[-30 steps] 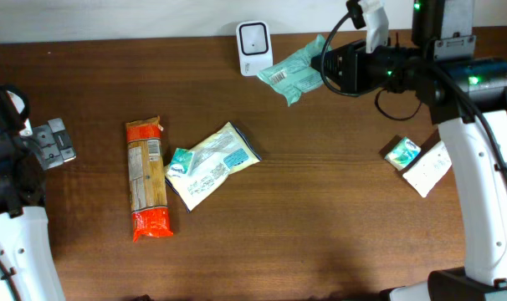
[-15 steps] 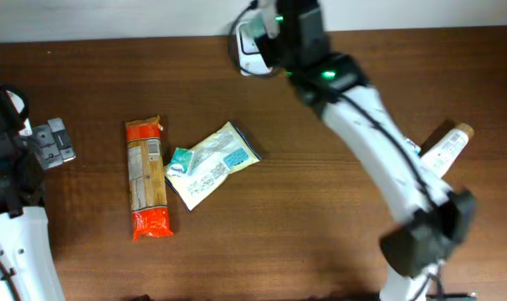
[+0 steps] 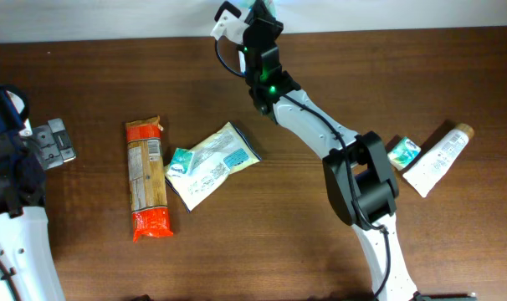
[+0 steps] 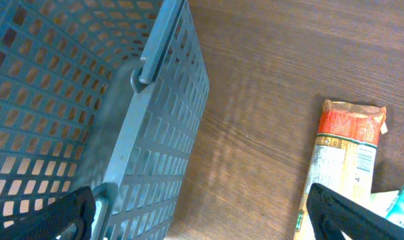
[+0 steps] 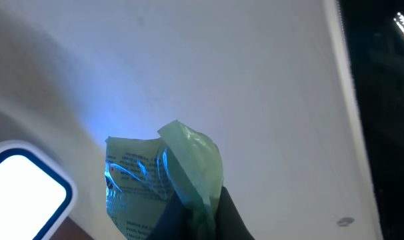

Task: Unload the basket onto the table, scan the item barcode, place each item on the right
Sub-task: 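Move the light-green packet to the right side near the tube, release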

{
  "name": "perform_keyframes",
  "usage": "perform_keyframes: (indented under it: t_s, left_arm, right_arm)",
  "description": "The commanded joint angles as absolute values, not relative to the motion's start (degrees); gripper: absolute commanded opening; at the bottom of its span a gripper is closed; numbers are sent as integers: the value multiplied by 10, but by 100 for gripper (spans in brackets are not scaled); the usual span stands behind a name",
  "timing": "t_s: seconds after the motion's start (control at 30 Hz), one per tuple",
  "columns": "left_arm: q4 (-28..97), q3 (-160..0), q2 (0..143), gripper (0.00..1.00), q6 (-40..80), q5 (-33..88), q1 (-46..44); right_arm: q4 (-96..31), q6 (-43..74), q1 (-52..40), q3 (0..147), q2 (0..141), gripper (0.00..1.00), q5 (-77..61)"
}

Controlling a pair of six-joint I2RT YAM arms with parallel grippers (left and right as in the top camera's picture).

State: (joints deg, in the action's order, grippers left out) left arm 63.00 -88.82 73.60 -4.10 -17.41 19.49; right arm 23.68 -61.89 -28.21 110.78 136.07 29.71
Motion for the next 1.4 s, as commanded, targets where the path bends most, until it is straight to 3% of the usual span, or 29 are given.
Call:
perform_keyframes:
  t_s: [0.0,0.5,0.73,0.9,1.03,1.13,1.3,1.37]
  left_arm:
    - [629,-891,734,99,-48,-178,197]
    - [629,-891,734,99,-48,-178,197]
    - [629,-891,734,99,-48,-178,197]
    - [629,-891,734,99,-48,-178,197]
    - [629,-891,734,99,-48,-178,197]
    - [629,-891,734,99,-48,-178,197]
    - [629,-891,734,99,-48,-178,197]
    - [629,-891,734,99,-48,-178,197]
  right_arm:
    - [243,-626,-277,1119,1380,4,287]
    - [208,-625,-277,1119,1345,4,270]
    - [-78,-364,-279,1119,1151,4,249]
    - [-401,-80,-266,1119,1021,5,184]
    - [-649,-59,-203,1119,988,5,22]
    - [-760,-47,-127,1112,1004,4,19]
    - [-754,56,13,1042,1036,4,19]
    - [-695,98,82,995,1062,4,19]
